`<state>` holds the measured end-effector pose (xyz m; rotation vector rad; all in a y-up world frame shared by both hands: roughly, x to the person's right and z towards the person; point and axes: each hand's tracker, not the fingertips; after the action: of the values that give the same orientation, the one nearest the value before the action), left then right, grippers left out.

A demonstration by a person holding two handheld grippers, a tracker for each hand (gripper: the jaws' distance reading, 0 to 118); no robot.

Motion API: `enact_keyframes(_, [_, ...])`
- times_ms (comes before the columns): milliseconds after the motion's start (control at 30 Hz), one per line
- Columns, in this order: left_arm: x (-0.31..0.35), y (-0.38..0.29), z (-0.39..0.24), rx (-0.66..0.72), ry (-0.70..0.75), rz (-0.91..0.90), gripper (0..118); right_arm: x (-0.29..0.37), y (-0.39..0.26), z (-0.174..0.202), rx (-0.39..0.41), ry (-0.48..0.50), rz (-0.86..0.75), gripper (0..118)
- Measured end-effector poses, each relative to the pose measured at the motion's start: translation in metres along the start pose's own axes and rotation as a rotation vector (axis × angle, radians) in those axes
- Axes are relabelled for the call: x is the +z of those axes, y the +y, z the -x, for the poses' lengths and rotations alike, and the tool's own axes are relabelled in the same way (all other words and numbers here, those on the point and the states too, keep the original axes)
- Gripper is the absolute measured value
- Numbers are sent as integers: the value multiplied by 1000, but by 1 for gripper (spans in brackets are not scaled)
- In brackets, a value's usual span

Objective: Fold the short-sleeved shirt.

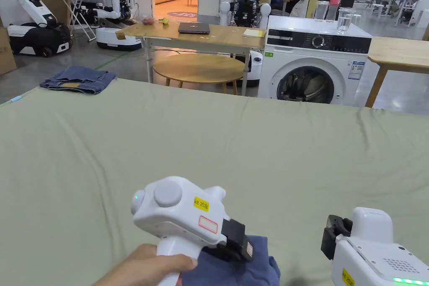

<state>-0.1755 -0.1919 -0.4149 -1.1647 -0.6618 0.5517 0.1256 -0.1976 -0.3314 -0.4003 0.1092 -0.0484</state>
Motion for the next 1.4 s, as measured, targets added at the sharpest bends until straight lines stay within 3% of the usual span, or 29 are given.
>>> enact_keyframes(67, [-35, 0, 25, 105, -109, 56, 3, -1, 0, 0, -2, -2, 2, 0])
enact_keyframes(200, [-83, -4, 43, 99, -42, 77, 2, -1, -2, -1, 2, -3, 5, 0])
enact_keyframes(300, [-84, -13, 46, 144, -99, 23, 0, 0, -2, -2, -1, -5, 10, 0])
enact_keyframes(400, [-83, -14, 26, 35, -20, 36, 0, 0, -3, -2, 1, -5, 8, 0])
enact_keyframes(533, [-66, -13, 10, -12, 0, 29, 0, -2, -3, 0, -1, -5, 2, 0])
enact_keyframes(867, [72, -50, -19, -336, 402, -619, 0, -5, 5, 26, 20, -10, -71, 0])
enact_keyframes(1067, [100, -88, -21, -435, 633, -954, 0, -3, 11, 47, 35, -5, -151, 0])
enact_keyframes(1200, [103, -105, -14, -456, 696, -1081, 0, 0, 16, 56, 42, -10, -194, 0])
enact_keyframes(1400, [110, -110, -7, -456, 696, -1038, 0, 14, 3, 56, 47, 22, -125, 0])
